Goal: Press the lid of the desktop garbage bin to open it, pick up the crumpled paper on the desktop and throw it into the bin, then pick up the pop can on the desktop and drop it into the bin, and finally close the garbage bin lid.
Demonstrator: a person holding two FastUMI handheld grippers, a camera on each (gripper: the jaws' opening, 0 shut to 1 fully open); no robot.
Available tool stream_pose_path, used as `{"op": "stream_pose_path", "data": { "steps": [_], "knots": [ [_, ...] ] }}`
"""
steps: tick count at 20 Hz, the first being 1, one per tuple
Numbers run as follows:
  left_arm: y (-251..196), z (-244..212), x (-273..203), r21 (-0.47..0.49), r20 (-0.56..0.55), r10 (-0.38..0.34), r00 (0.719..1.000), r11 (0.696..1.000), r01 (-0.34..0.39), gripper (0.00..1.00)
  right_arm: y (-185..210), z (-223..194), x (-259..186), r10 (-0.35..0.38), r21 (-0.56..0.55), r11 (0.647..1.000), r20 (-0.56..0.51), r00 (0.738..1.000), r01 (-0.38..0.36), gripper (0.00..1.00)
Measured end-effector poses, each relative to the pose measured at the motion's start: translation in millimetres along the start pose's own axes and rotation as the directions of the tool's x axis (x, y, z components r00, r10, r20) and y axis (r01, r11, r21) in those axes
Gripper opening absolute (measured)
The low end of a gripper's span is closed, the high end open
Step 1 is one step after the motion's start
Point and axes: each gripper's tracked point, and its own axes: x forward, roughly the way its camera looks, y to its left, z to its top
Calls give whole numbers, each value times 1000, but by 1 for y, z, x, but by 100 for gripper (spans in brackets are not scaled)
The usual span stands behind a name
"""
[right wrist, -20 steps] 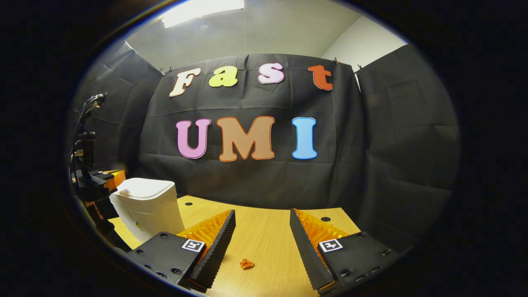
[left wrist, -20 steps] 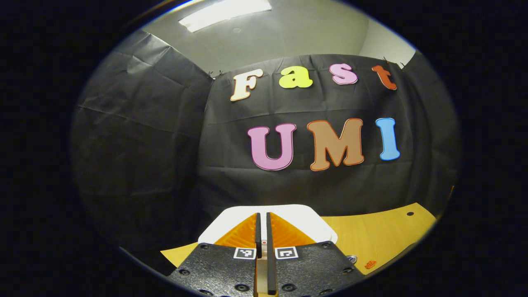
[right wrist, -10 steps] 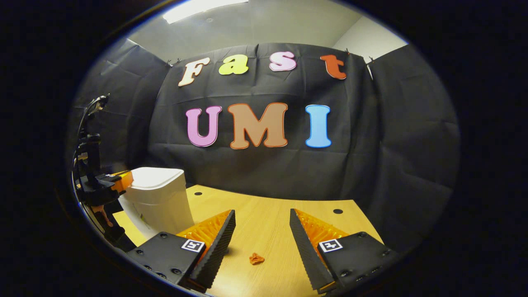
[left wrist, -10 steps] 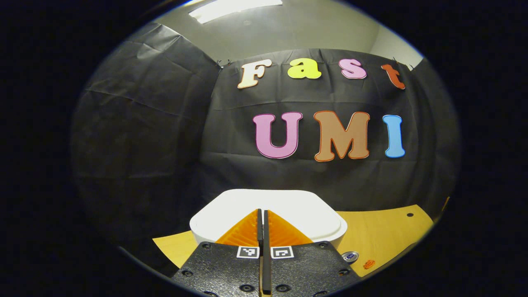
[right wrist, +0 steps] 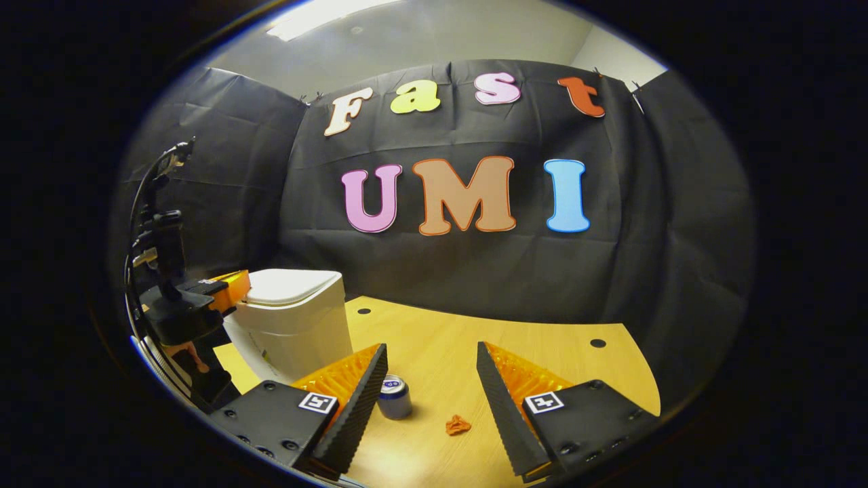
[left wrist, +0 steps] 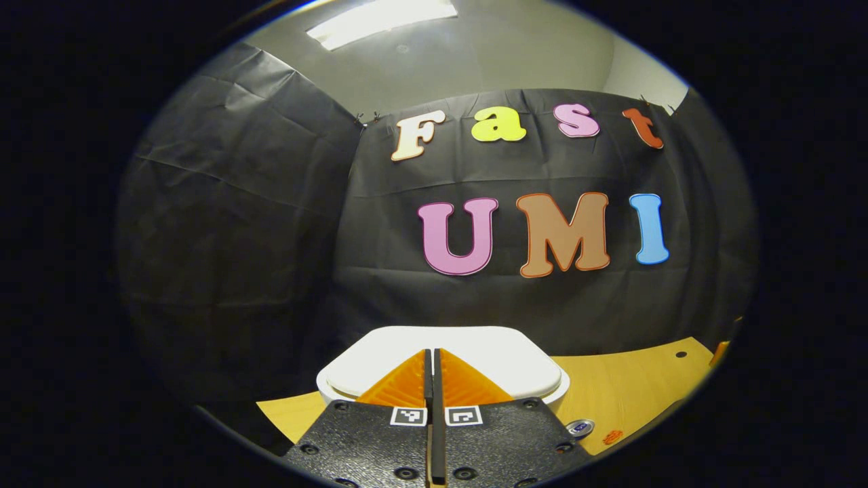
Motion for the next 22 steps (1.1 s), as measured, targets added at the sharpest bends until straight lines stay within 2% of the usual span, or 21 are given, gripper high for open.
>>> {"op": "stream_pose_path", "data": {
  "steps": [3,4,6,8,9,11,13,14,16,17,18,21,22],
  "knots": [
    [-3,28,-8,-24,54,4,999,1000,-3,0,-10,-7,11,-3,-31,1000,-30,1000,2,85],
    [-18,57,-21,-45,119,-30,993,998,35,0,-13,-17,21,7,-50,999,-60,998,-10,85],
    [-34,62,-33,-45,122,-71,990,996,77,0,-14,-22,28,14,-57,998,-70,997,-18,85],
    [-53,57,-47,-28,108,-116,987,992,120,0,-17,-28,35,15,-77,997,-75,997,-20,88],
    [-72,49,-61,-7,89,-157,984,987,158,0,-22,-42,46,27,-82,996,-99,995,-35,85],
    [-89,31,-73,-16,48,-188,981,982,189,0,-31,-53,53,25,-81,996,-127,992,-35,85],
    [-95,9,-84,-35,-15,-188,982,982,188,0,-46,-66,62,15,-94,995,-147,989,-29,88],
    [-91,3,-87,-48,-32,-162,986,986,161,7,-52,-71,70,10,-103,994,-151,988,-26,88],
    [-91,-3,-91,-66,-45,-147,988,987,144,34,-60,-79,79,8,-117,993,-174,985,-29,86],
    [-89,-6,-90,-72,-49,-141,989,988,138,40,-62,-86,84,8,-119,992,-189,982,-31,86],
    [-86,-10,-89,-75,-58,-134,989,989,129,55,-63,-90,87,9,-120,992,-197,980,-33,86],
    [-80,-23,-94,-68,-99,-107,989,993,101,75,-64,-110,97,17,-115,992,-235,972,-45,86],
    [-78,-23,-96,-70,-101,-104,989,993,97,78,-63,-119,100,23,-109,993,-252,967,-52,86]
  ]
}}
